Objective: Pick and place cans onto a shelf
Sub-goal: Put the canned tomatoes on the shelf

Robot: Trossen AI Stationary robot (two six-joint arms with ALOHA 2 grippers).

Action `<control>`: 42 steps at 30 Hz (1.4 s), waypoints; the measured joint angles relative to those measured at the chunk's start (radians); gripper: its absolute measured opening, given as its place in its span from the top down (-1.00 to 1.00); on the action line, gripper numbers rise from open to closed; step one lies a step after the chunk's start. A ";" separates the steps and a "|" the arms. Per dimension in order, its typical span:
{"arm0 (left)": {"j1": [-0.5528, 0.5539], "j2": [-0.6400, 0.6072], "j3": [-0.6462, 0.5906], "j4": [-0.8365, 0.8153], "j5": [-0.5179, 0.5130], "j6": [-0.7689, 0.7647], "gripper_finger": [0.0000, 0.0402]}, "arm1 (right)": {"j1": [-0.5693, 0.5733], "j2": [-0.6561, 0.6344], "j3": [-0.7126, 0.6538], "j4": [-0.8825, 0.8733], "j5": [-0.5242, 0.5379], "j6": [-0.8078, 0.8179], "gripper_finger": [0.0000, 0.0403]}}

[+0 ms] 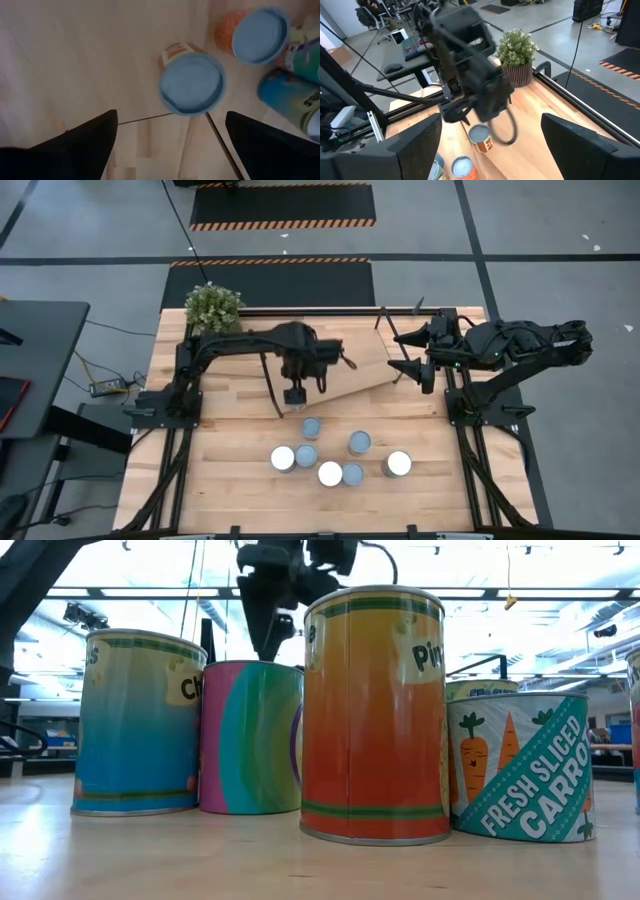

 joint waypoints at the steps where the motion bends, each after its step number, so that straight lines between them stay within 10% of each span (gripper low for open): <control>1: -0.014 0.005 0.000 0.005 -0.014 0.005 -0.87 | 0.000 0.000 0.000 0.006 0.000 -0.006 -0.73; 42: 0.048 0.131 -0.001 -0.011 -0.192 0.001 -0.87 | 0.006 0.000 0.000 0.082 0.000 -0.015 -0.73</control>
